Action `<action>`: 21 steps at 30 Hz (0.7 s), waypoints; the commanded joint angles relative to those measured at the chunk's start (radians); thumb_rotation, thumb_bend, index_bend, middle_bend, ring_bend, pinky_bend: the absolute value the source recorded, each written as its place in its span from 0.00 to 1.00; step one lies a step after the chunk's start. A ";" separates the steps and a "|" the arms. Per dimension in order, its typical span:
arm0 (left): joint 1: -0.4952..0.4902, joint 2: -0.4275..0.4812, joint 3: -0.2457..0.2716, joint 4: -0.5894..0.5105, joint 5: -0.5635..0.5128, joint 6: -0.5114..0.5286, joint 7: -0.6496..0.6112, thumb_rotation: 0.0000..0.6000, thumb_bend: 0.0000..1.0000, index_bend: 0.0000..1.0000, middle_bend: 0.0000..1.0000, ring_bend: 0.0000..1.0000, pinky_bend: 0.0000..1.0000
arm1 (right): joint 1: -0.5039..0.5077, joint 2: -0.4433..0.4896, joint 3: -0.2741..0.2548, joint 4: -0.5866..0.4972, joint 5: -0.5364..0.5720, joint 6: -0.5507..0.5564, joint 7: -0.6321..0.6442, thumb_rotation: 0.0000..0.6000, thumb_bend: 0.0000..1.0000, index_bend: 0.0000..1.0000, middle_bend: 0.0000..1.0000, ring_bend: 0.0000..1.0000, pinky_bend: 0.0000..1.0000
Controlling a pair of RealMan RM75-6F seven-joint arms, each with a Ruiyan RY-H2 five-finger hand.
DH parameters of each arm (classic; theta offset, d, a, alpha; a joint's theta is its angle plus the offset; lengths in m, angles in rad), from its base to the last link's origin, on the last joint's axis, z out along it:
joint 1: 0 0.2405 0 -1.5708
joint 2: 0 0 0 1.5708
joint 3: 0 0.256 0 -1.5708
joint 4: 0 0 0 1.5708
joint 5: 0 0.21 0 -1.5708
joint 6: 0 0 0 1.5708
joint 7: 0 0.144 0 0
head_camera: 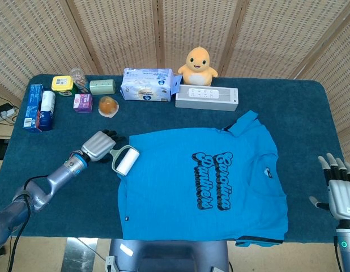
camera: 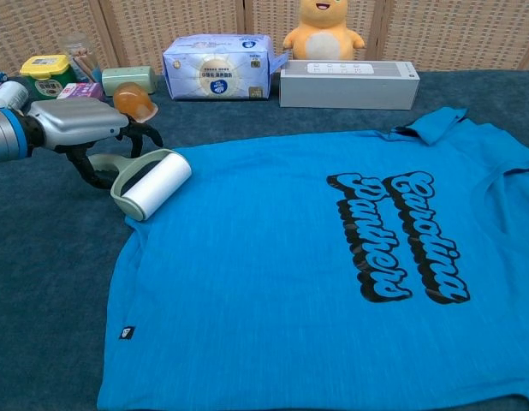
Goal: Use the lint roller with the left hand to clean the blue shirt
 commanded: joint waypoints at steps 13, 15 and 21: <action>0.027 -0.039 -0.092 -0.121 -0.138 -0.009 0.273 1.00 0.37 0.43 0.68 0.45 0.47 | -0.001 0.005 -0.002 -0.006 -0.006 0.003 0.000 1.00 0.00 0.02 0.00 0.00 0.00; 0.029 -0.043 -0.092 -0.119 -0.140 -0.006 0.273 1.00 0.37 0.47 0.70 0.47 0.47 | -0.003 0.005 -0.003 -0.007 -0.007 0.006 0.003 1.00 0.00 0.02 0.00 0.00 0.00; 0.035 -0.063 -0.093 -0.093 -0.137 0.031 0.246 1.00 0.43 0.57 0.77 0.55 0.61 | -0.003 0.005 -0.004 -0.005 -0.009 0.007 0.005 1.00 0.00 0.02 0.00 0.00 0.00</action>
